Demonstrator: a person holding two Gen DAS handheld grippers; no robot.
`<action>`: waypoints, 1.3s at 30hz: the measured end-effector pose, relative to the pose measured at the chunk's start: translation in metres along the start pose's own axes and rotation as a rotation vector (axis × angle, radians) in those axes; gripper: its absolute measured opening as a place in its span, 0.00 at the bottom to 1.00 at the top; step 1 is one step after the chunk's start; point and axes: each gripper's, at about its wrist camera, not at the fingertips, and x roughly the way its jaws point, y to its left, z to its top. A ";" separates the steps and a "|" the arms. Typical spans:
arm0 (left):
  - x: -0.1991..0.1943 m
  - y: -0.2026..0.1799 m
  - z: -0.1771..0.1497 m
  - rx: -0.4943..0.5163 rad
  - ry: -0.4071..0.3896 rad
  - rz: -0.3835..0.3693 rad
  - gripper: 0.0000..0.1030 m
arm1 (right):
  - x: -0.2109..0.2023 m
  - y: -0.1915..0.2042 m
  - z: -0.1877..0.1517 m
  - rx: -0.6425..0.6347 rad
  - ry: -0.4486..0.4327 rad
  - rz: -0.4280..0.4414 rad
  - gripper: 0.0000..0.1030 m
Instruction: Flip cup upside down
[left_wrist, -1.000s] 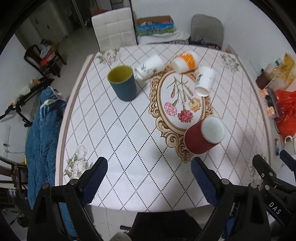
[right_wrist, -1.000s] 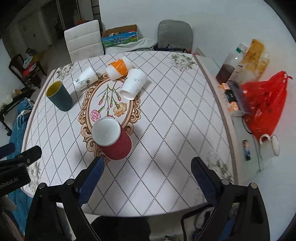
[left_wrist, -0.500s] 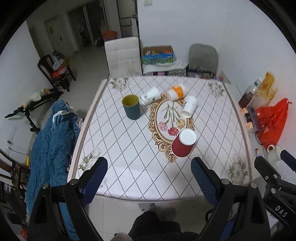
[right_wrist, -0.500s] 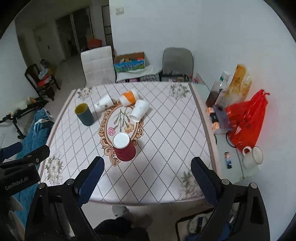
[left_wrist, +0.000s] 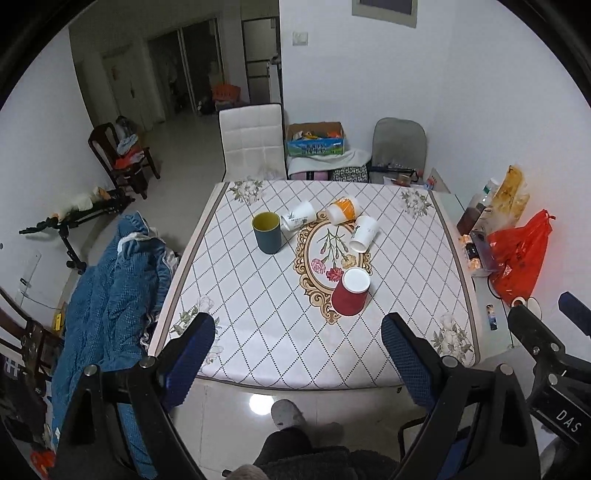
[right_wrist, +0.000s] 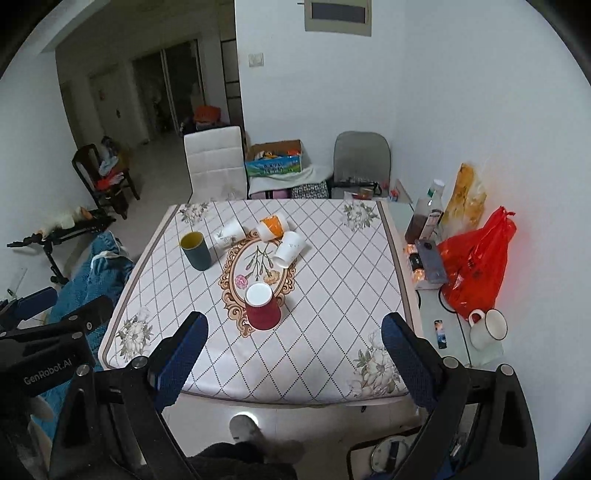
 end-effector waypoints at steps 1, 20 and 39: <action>-0.004 -0.001 -0.001 0.001 -0.007 0.004 0.90 | -0.006 -0.001 -0.001 -0.002 -0.007 0.001 0.97; -0.015 -0.003 -0.009 -0.010 -0.034 0.041 0.90 | -0.012 -0.008 -0.005 -0.002 -0.002 -0.009 0.97; -0.015 -0.004 -0.009 -0.010 -0.034 0.044 0.90 | 0.003 -0.012 0.000 0.003 0.024 0.002 0.97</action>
